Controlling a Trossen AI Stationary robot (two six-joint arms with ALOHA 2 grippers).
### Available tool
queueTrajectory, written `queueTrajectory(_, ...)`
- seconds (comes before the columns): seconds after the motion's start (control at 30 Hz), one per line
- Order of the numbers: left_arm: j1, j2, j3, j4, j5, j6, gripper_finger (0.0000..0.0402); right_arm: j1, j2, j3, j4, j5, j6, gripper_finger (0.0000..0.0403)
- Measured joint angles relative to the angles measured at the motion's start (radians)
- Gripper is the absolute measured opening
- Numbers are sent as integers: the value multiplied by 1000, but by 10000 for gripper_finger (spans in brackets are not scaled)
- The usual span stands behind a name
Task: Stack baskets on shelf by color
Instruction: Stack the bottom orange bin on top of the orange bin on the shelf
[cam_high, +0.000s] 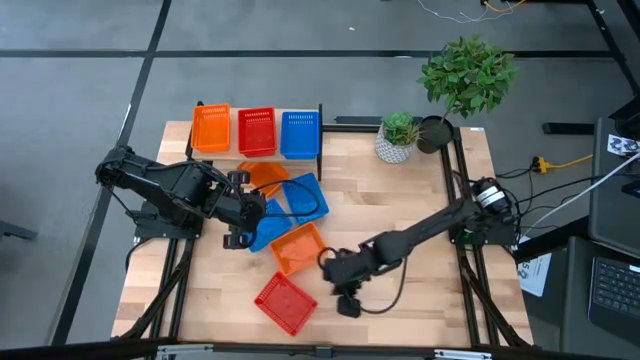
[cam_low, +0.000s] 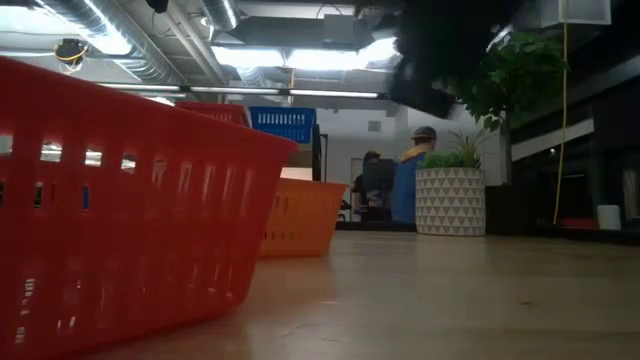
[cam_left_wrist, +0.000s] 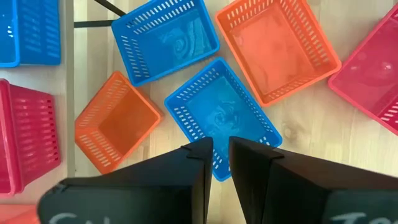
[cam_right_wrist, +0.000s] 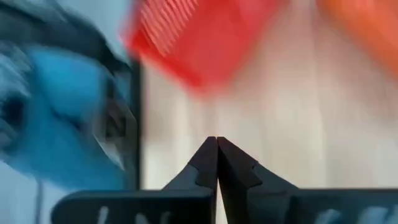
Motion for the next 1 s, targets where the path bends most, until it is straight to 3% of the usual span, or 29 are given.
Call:
queueTrajectory(0.3, 0, 0, 0, -4, -2, -46, 45, 105, -62, -32, -508, 3, -54, 8)
queueTrajectory(0.5, 0, 0, 0, -11, -2, -47, 45, 196, -199, -234, -562, 61, 4, 8)
queueTrajectory(0.6, 0, 0, 0, 2, -7, -47, 45, 250, -319, -397, -464, 147, 145, 8)
queueTrajectory(0.73, 0, 0, 0, 66, -52, -45, 45, 306, -492, -613, -175, 240, 265, 8)
queueTrajectory(0.87, 0, 0, 0, 179, -107, -44, 45, 327, -609, -795, 214, 391, 243, 8)
queueTrajectory(1.0, 0, 0, 0, 246, -113, -44, 45, 322, -647, -923, 589, 518, 115, 8)
